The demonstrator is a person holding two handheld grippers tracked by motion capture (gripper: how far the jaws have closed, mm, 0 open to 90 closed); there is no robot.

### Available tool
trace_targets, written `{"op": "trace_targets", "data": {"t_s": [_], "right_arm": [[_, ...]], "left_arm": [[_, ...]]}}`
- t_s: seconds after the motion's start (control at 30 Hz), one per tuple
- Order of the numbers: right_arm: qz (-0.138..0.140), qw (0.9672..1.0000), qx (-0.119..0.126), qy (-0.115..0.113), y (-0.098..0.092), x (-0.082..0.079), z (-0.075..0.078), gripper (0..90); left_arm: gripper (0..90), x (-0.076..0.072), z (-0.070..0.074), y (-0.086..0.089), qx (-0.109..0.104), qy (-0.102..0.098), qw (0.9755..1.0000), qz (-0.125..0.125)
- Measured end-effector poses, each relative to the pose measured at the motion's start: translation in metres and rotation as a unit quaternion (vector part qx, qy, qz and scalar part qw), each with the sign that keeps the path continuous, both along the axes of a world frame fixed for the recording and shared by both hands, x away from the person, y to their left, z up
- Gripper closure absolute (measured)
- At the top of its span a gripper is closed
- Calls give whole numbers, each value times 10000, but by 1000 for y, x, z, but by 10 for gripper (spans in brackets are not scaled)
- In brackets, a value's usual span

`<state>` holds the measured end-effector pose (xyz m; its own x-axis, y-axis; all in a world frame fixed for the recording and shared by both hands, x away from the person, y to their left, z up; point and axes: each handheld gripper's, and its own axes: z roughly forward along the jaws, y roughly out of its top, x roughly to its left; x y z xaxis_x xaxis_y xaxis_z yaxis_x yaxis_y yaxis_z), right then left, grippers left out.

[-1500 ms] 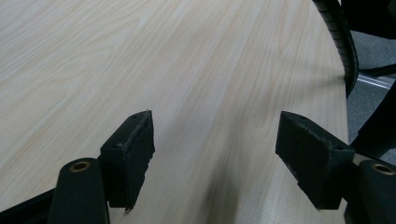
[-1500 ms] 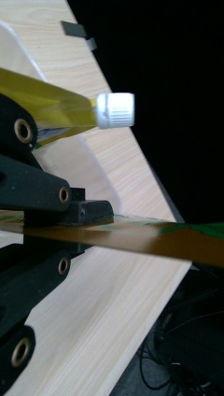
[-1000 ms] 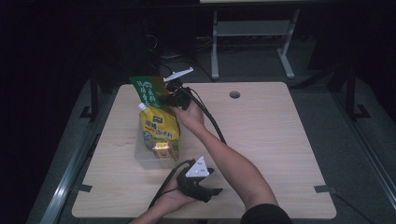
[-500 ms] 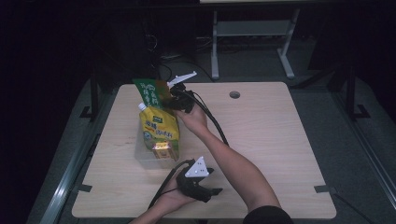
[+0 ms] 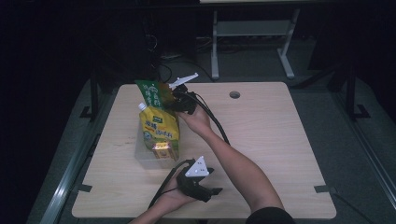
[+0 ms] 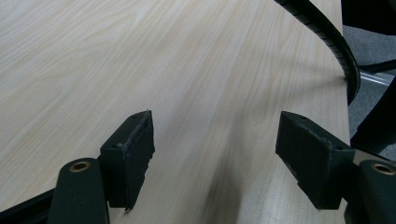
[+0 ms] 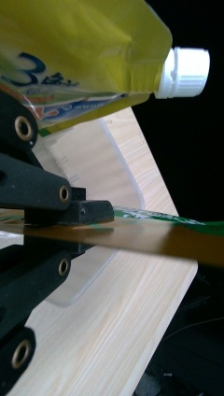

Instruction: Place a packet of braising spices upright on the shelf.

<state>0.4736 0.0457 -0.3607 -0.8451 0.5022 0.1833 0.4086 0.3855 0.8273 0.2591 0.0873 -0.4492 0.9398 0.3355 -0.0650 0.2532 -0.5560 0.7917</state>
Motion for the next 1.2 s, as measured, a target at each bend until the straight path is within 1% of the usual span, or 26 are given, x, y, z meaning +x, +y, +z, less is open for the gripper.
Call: {"op": "trace_targets", "data": {"t_s": [0.03, 0.1, 0.13, 0.2, 0.33, 0.43, 0.53, 0.6, 0.63, 0.7, 0.73, 0.83, 0.87, 1.0, 1.03, 1.07, 1.2], "right_arm": [[-39, 10000, -36, 6, 0, 0, 1, 876], [-80, 9999, -126, 13, -2, 2, 1, 790], [-128, 9998, -161, 19, -3, 2, 1, 769], [-133, 9997, -144, 124, -7, 3, 2, 761], [-150, 9997, -190, 90, -12, 2, 7, 706], [-191, 9996, -201, 113, -18, 2, 10, 663], [-221, 9994, -229, 150, -24, 1, 11, 644], [-217, 9994, -230, 127, -29, 1, 12, 626], [-242, 9993, -210, 172, -31, 0, 14, 618], [-243, 9994, -172, 168, -36, -1, 15, 594], [-253, 9993, -124, 230, -38, -1, 16, 590], [-271, 9993, -128, 212, -45, -2, 18, 570], [-284, 9992, -134, 237, -46, -2, 19, 563], [-306, 9993, -149, 182, -51, -5, 22, 555], [-322, 9991, -133, 229, -53, -6, 23, 549], [-303, 9992, -155, 193, -54, -6, 23, 542], [-354, 9990, -155, 210, -62, -9, 23, 530]], "left_arm": [[275, 0, 0, 0, 3, 0, 10000, 3], [275, 0, 1, 1, 1, -11, 10000, 9], [275, 0, 1, 1, 3, -13, 10000, 10], [274, 0, 1, 0, 16, -17, 10000, 9], [274, -1, 0, -1, 32, -14, 10000, -4], [274, -1, 0, 0, 29, -29, 10000, 14], [272, -1, 1, 0, 37, -39, 10000, 39], [268, 0, 1, 0, 48, -44, 10000, 48], [265, 0, 1, 0, 51, -51, 10000, 52], [263, -1, 1, 0, 38, -55, 10000, 74], [263, -1, 1, 0, 34, -59, 9999, 78], [262, -1, 1, 1, 60, -86, 9999, 85], [261, -1, 2, 1, 61, -83, 9999, 87], [260, -1, 2, 1, 41, -80, 9999, 94], [259, -2, 2, 1, 44, -81, 9999, 94], [259, -1, 2, 1, 40, -79, 9999, 99], [256, -1, 2, 1, 27, -68, 9999, 113]]}}
